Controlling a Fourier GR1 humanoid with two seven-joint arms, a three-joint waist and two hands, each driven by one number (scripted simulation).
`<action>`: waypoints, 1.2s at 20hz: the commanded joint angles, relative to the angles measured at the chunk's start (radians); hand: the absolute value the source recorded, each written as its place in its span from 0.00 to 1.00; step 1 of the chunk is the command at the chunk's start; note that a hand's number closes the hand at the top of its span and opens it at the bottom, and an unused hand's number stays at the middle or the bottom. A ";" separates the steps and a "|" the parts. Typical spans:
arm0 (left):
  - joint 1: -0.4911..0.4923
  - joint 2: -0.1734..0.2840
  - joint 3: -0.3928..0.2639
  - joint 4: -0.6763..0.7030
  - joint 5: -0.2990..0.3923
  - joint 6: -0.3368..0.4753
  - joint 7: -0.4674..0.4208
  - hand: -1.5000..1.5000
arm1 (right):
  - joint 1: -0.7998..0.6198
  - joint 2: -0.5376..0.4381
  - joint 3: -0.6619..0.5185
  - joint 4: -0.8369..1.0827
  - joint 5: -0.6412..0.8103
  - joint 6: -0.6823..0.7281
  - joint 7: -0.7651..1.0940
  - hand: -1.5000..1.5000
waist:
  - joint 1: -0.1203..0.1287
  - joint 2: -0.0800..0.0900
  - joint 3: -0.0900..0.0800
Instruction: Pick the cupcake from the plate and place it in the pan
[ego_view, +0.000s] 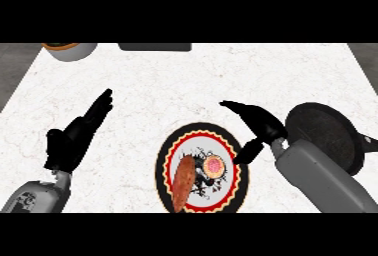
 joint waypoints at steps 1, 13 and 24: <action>0.011 -0.031 0.001 0.059 -0.009 -0.004 -0.058 0.50 | -0.150 0.027 0.054 0.001 0.045 0.158 0.190 0.00 | -0.003 0.002 -0.001; 0.068 -0.033 -0.019 -0.076 -0.052 0.026 0.023 0.50 | -0.317 0.231 0.083 0.097 -0.139 0.697 0.597 0.00 | -0.004 -0.004 0.001; -0.009 -0.058 0.033 -0.024 -0.068 -0.016 0.052 0.50 | -0.230 0.326 0.109 -0.024 -0.041 0.696 0.810 0.00 | -0.021 -0.002 0.001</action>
